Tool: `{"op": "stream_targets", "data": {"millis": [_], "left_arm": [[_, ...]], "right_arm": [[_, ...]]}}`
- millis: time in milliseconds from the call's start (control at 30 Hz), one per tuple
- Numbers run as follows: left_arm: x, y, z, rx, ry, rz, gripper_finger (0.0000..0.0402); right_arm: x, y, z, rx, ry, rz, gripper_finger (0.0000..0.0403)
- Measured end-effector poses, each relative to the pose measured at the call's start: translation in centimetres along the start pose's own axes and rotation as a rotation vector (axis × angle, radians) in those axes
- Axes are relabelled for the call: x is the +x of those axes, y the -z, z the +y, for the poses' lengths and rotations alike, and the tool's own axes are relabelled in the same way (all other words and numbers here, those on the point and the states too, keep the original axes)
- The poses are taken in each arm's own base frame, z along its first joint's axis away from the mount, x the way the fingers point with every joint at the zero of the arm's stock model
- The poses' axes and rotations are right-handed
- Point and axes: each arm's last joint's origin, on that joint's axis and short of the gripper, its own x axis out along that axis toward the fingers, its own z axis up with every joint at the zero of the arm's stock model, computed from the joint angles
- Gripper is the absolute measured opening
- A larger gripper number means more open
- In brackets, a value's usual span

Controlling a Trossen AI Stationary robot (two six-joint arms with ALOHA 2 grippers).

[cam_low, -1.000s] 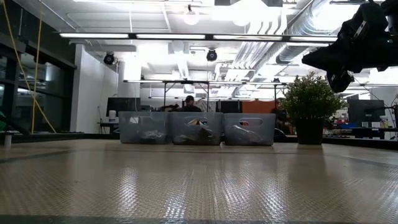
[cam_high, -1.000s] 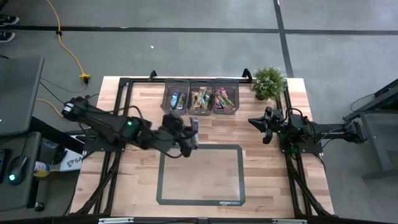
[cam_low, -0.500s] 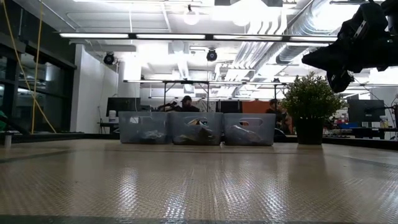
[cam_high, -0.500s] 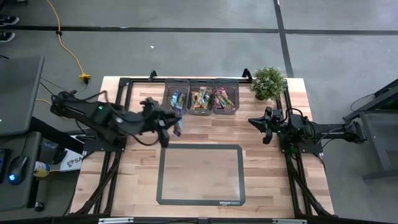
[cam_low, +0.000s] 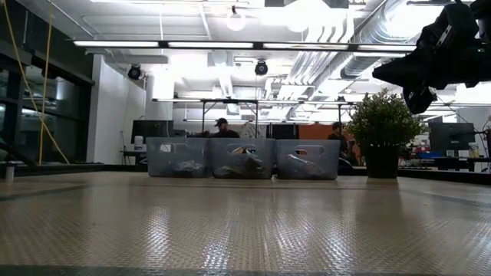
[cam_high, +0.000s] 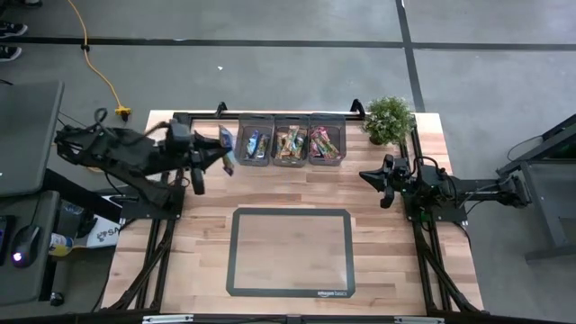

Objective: Pick and place Granola Bars by type
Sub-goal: Put the blue granola bar into the left black bin

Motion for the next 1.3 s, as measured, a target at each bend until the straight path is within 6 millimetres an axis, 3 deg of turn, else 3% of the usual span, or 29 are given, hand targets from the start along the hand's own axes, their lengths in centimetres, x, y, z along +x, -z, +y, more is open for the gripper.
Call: {"op": "stream_targets", "data": {"millis": [433,700,867,1000,1300], "left_arm": [[-2.7,-1.1,2.4,0.091,-0.018,-0.073,0.0059],[-2.0,-1.9,5.4,0.097,-0.105,-0.087,0.0059],[0.2,-2.1,7.4,0.108,-0.139,-0.042,0.0059],[3.0,-2.0,9.4,0.101,-0.151,0.030,0.0059],[9.7,-0.4,16.6,-0.082,-0.327,0.216,0.0059]], "right_arm": [[0.0,0.0,0.0,0.000,0.000,0.000,0.0000],[0.0,0.0,0.0,0.000,0.000,0.000,0.0000],[0.0,0.0,0.0,0.000,0.000,0.000,0.0000],[0.0,0.0,0.0,0.000,0.000,0.000,0.0000],[0.0,0.0,0.0,0.000,0.000,0.000,0.0000]]}}
